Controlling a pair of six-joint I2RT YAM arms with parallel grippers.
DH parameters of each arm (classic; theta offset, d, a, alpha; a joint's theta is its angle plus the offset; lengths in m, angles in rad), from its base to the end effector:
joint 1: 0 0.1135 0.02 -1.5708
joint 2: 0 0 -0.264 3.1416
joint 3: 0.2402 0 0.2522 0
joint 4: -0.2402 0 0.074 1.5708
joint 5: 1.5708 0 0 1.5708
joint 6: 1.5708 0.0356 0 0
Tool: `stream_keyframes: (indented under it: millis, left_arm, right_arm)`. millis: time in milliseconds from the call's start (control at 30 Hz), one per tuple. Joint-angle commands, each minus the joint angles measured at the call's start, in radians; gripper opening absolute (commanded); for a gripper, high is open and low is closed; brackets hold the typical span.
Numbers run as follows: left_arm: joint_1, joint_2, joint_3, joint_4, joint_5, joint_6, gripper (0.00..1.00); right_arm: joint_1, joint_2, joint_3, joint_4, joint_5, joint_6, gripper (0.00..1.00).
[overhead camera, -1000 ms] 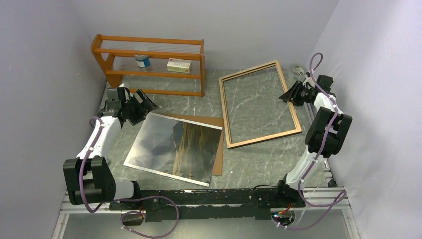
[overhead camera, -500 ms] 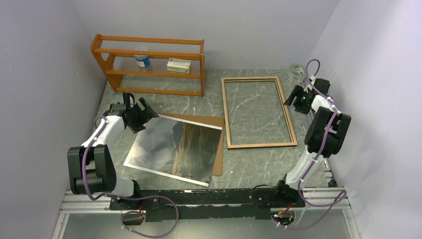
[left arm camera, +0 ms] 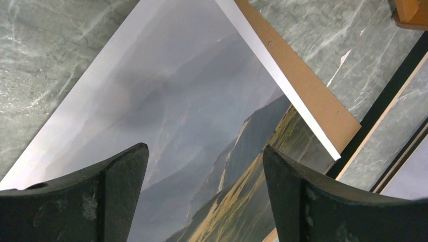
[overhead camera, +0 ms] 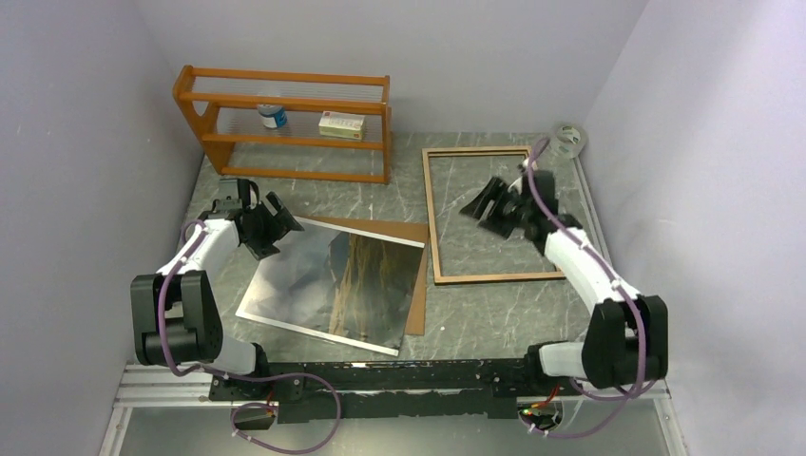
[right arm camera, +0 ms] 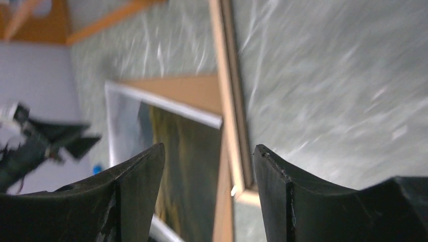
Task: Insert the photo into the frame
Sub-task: Turn over the photo frame at the center of the board, then adjust the photo frame item at the center of the board.
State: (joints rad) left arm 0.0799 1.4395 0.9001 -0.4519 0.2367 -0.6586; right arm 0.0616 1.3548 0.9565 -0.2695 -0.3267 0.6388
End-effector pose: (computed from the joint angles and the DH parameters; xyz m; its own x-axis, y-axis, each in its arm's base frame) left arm 0.2857 0.0145 0.2100 -0.6905 -0.6521 -0.3130 -0.4706 0.7336 -0.4903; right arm 0.2958 0.0297 0.2650 -0.6809 0.5238 -0.5119 0.1198 0.7692 0.6277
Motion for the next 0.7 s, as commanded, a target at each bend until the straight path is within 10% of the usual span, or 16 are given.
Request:
stream_keyframes:
  millis: [0,667]
  left_arm:
    - [-0.001,0.012,0.003,-0.03,0.041,-0.002,0.88]
    - [-0.001,0.111,-0.065,-0.073,0.13,0.003,0.68]
  right_arm:
    - [0.159,-0.091,-0.17,0.061,-0.138,0.216,0.66]
    - [0.654,-0.048,-0.443,0.177,-0.248,0.323,0.54]
